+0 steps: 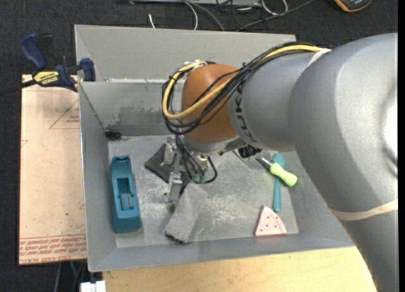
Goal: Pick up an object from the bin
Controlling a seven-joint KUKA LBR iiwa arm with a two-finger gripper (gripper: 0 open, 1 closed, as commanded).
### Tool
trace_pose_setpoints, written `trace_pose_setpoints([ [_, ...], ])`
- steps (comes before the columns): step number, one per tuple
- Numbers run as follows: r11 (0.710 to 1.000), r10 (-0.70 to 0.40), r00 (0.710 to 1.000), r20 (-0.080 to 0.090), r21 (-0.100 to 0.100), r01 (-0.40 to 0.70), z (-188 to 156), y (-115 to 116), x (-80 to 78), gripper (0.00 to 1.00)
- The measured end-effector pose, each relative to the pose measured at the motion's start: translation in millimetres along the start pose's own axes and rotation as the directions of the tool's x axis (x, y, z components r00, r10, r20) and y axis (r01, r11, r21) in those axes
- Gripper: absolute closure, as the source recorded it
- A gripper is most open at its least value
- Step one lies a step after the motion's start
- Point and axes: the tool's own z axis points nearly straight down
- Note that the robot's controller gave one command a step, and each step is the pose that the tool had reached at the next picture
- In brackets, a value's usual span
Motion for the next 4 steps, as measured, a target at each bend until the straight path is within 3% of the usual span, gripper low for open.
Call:
trace_pose_setpoints([
  [1, 1.0, 0.022, 1.0, 0.005, -0.003, -0.022, 17.7, -3.7, -0.7, 0.0],
  [2, 1.0, 0.022, 1.0, 0.005, -0.003, -0.022, 2.3, -3.9, -0.4, 0.0],
  [3, 1.0, 0.022, 1.0, 0.006, -0.005, -0.022, 10.4, -3.3, -1.0, 0.0],
  [4, 0.987, 0.162, 0.987, 0.007, -0.008, -0.162, 8.6, -8.6, 4.2, 1.0],
])
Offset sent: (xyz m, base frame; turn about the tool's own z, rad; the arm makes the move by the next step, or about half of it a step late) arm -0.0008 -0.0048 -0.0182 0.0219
